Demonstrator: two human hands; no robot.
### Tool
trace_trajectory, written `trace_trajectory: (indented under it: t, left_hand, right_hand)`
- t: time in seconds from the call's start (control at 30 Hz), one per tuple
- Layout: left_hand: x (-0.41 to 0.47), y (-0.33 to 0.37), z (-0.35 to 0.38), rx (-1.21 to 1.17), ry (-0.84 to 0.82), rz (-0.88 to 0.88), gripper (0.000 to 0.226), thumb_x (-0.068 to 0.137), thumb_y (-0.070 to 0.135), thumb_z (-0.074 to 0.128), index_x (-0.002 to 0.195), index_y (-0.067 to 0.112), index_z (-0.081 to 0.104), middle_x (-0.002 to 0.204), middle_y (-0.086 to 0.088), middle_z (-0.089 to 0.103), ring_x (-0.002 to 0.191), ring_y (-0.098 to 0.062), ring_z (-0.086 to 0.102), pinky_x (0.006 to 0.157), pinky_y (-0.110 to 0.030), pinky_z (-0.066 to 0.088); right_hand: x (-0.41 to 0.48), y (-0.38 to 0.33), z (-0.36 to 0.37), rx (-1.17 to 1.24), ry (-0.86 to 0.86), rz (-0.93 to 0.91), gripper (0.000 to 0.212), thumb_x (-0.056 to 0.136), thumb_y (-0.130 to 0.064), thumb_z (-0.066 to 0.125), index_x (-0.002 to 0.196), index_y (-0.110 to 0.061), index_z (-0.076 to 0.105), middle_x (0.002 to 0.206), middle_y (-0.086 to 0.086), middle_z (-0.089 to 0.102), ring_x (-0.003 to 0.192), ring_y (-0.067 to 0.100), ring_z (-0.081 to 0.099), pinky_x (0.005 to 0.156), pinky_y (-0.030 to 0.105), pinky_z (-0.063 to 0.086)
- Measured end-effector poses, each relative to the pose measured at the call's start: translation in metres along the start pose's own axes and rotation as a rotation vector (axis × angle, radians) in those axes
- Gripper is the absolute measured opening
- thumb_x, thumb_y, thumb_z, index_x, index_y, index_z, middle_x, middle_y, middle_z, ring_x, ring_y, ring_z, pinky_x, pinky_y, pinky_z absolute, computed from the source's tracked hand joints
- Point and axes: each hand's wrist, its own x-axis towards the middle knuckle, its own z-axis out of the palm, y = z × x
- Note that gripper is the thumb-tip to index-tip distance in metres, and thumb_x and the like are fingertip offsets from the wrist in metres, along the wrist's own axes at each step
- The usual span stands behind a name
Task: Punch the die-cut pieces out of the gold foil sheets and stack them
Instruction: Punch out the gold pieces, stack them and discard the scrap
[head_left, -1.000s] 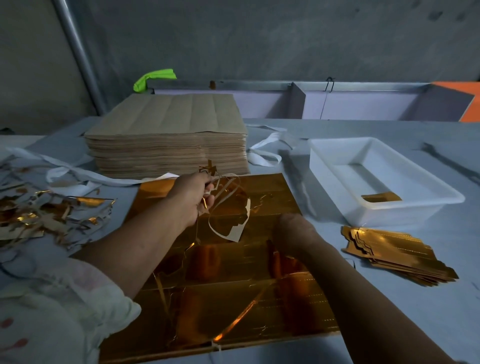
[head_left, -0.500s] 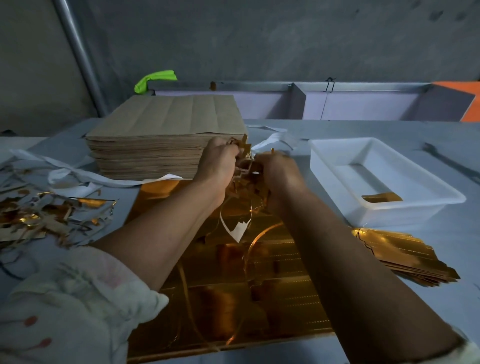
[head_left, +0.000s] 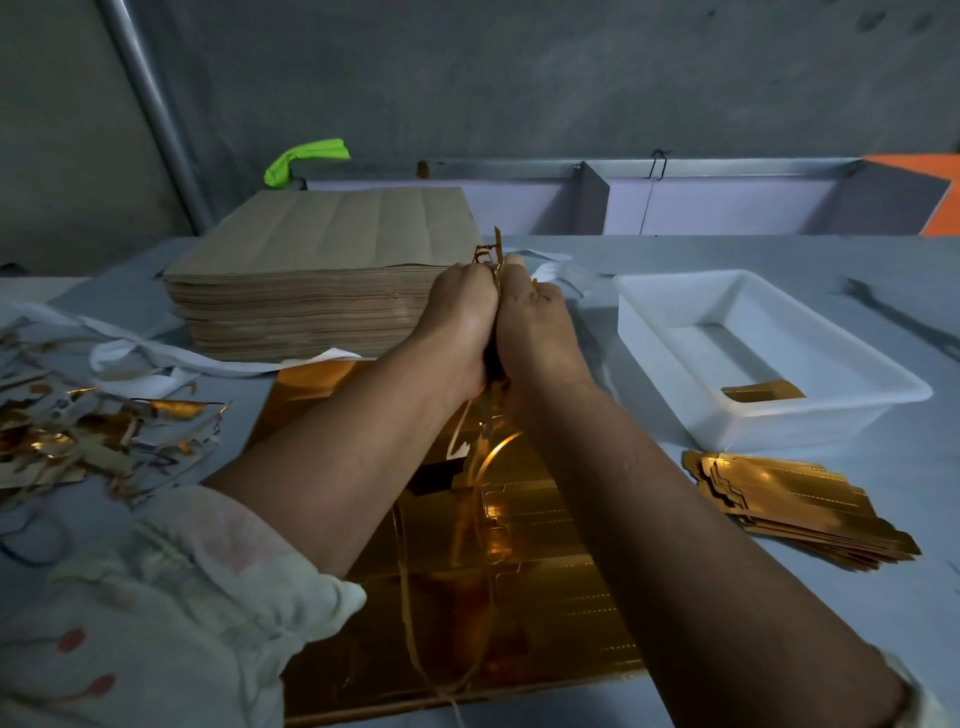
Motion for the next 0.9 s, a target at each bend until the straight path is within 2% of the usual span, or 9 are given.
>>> trace_trajectory:
  t: [0.07,0.17,0.3,0.4,0.47,0.6,0.73,0.83,0.9]
  left_hand:
    - [0.004,-0.003,-0.003,0.108,-0.020,0.023,0.028,0.095,0.018,0.050,0.072,0.014,0.066,0.049,0.000,0.064,0.039,-0.014,0.060,0.036,-0.017,0.043]
    - [0.009,-0.011,-0.009,0.175,-0.038,-0.018,0.034,0.093,0.029,0.052,0.066,0.016,0.067,0.049,0.000,0.064,0.036,-0.013,0.059,0.035,-0.016,0.039]
    - [0.013,-0.029,-0.021,0.098,-0.382,-0.144,0.034,0.084,0.051,0.063,0.076,0.020,0.074,0.069,-0.003,0.070,0.060,-0.020,0.069,0.058,-0.033,0.055]
    - [0.015,-0.043,-0.033,0.337,-0.742,-0.093,0.028,0.080,0.047,0.071,0.093,0.022,0.072,0.090,-0.007,0.073,0.085,-0.023,0.070,0.080,-0.040,0.054]
    - [0.014,-0.049,-0.040,0.507,-0.832,-0.118,0.012,0.083,0.026,0.074,0.093,0.020,0.071,0.088,-0.006,0.072,0.089,-0.020,0.070,0.081,-0.034,0.050]
    - [0.022,-0.058,-0.052,0.739,-0.645,-0.155,0.008,0.084,0.010,0.071,0.090,0.015,0.069,0.080,-0.001,0.072,0.081,-0.013,0.069,0.068,-0.026,0.048]
    - [0.030,-0.055,-0.057,0.268,-0.316,-0.261,0.002,0.086,0.013,0.065,0.086,0.015,0.064,0.064,0.004,0.062,0.083,-0.017,0.068,0.072,-0.037,0.050]
    - [0.030,-0.042,-0.051,-0.075,-0.195,-0.259,0.013,0.080,0.016,0.063,0.086,0.008,0.071,0.082,-0.008,0.068,0.095,-0.031,0.071,0.090,-0.059,0.050]
    - [0.024,-0.034,-0.043,-0.133,-0.268,-0.259,0.016,0.074,0.020,0.064,0.067,0.010,0.075,0.086,-0.011,0.071,0.085,-0.030,0.072,0.086,-0.051,0.054]
  right_hand:
    - [0.005,-0.003,-0.003,0.045,0.016,0.045,0.040,0.100,-0.023,0.053,0.136,-0.008,0.042,0.109,0.005,0.057,0.096,0.021,0.053,0.082,0.021,0.044]
    - [0.002,-0.003,-0.013,0.025,-0.008,0.034,0.014,0.100,-0.023,0.053,0.098,-0.011,0.060,0.071,0.003,0.062,0.057,0.018,0.059,0.047,0.026,0.050]
    - [0.006,-0.009,-0.024,0.086,0.145,0.089,0.023,0.097,-0.026,0.056,0.082,-0.012,0.065,0.063,0.006,0.067,0.056,0.022,0.065,0.049,0.028,0.055]
    - [0.019,-0.016,-0.038,0.031,0.230,0.002,0.020,0.100,-0.020,0.052,0.110,-0.006,0.064,0.095,0.005,0.075,0.078,0.017,0.069,0.043,0.009,0.038]
    - [0.024,-0.015,-0.047,0.064,0.233,-0.048,0.032,0.100,-0.019,0.051,0.122,0.003,0.058,0.113,0.020,0.068,0.088,0.027,0.068,0.053,0.016,0.044]
    - [0.032,-0.015,-0.062,0.110,0.306,-0.072,0.027,0.097,-0.018,0.053,0.111,0.002,0.062,0.075,0.002,0.053,0.065,0.015,0.049,0.073,0.035,0.044]
    - [0.028,-0.001,-0.065,0.026,0.331,-0.068,0.018,0.096,-0.018,0.053,0.078,-0.016,0.053,0.066,-0.001,0.049,0.053,0.011,0.046,0.052,0.027,0.041]
    - [0.019,0.016,-0.052,-0.145,0.223,0.020,0.020,0.100,-0.023,0.051,0.086,-0.015,0.062,0.072,0.003,0.059,0.058,0.015,0.055,0.052,0.031,0.046]
    - [0.012,0.026,-0.038,-0.218,0.101,0.033,0.019,0.101,-0.023,0.049,0.094,-0.017,0.066,0.084,0.006,0.069,0.073,0.019,0.068,0.065,0.036,0.057]
